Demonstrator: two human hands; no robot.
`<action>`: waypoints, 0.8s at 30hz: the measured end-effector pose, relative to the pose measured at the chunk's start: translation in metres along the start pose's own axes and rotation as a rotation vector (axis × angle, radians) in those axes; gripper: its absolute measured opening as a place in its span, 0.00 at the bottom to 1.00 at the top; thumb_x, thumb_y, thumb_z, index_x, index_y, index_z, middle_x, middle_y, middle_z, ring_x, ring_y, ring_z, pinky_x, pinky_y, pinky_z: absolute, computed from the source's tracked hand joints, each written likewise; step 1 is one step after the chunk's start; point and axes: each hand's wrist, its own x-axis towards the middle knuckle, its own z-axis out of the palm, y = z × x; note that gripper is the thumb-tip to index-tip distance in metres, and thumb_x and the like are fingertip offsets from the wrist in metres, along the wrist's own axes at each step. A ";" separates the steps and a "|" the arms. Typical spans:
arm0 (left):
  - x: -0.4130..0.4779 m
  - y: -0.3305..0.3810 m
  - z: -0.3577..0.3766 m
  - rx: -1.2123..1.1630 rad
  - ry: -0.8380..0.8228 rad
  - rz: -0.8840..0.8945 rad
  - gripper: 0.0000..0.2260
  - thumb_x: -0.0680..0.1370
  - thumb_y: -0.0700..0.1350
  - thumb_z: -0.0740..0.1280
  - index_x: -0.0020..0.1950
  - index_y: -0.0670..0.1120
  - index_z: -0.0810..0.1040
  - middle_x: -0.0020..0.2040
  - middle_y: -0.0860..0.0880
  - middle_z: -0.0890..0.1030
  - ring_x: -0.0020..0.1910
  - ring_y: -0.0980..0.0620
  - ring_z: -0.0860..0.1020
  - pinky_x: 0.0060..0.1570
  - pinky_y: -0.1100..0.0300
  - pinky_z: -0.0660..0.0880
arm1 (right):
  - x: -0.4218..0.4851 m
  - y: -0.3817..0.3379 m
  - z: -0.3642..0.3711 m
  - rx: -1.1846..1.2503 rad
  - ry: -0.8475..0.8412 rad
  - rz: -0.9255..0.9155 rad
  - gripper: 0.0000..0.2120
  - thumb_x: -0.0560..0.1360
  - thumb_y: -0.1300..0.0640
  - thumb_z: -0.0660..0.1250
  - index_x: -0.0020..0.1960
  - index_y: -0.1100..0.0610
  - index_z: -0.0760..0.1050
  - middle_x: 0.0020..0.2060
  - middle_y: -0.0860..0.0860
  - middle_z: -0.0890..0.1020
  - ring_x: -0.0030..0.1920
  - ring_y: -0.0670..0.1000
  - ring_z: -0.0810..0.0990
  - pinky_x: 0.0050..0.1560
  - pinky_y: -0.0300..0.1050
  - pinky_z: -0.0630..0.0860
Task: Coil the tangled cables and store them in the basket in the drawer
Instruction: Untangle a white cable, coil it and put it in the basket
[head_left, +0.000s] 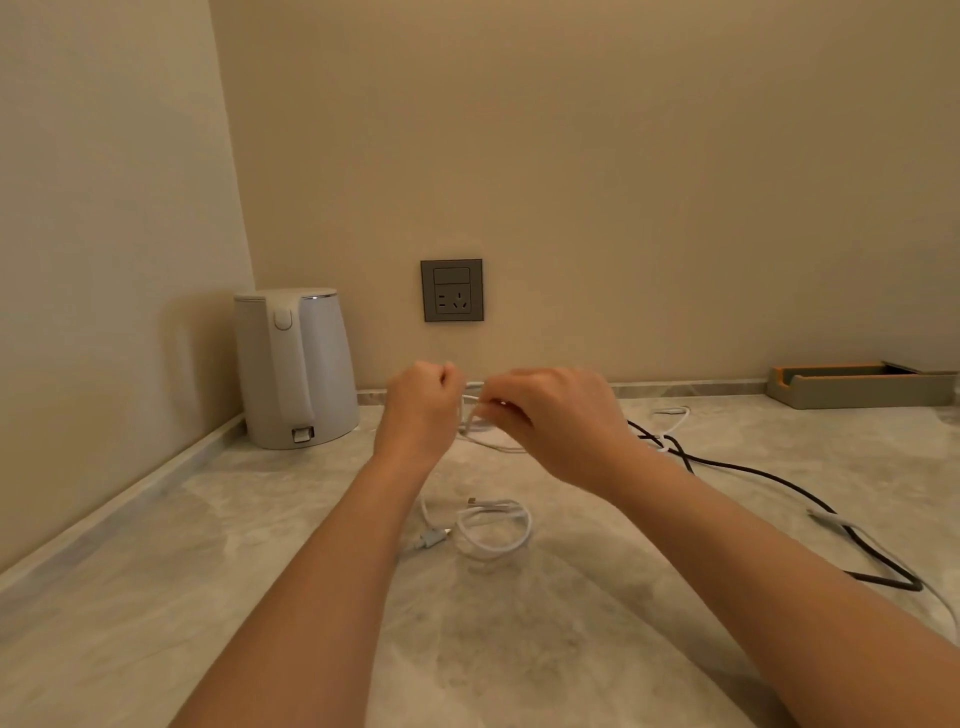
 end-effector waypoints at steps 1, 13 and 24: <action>0.000 0.001 0.002 -0.005 -0.099 0.042 0.22 0.81 0.40 0.57 0.25 0.44 0.64 0.24 0.49 0.63 0.25 0.54 0.60 0.27 0.58 0.56 | 0.001 0.005 -0.002 0.032 -0.034 0.061 0.15 0.77 0.45 0.62 0.36 0.51 0.73 0.29 0.45 0.75 0.30 0.51 0.73 0.29 0.44 0.65; -0.016 0.034 0.001 -0.668 -0.568 -0.050 0.25 0.83 0.50 0.55 0.27 0.44 0.68 0.22 0.50 0.64 0.19 0.55 0.59 0.22 0.67 0.57 | -0.004 0.044 -0.004 1.010 -0.060 0.590 0.17 0.79 0.51 0.61 0.35 0.59 0.72 0.25 0.47 0.69 0.24 0.41 0.65 0.31 0.36 0.62; -0.004 0.017 -0.001 -0.790 -0.051 -0.413 0.17 0.81 0.45 0.58 0.32 0.43 0.70 0.24 0.49 0.66 0.18 0.55 0.60 0.20 0.65 0.58 | -0.001 0.009 0.025 0.602 -0.295 0.437 0.19 0.81 0.55 0.56 0.32 0.54 0.70 0.28 0.48 0.71 0.30 0.47 0.68 0.34 0.41 0.64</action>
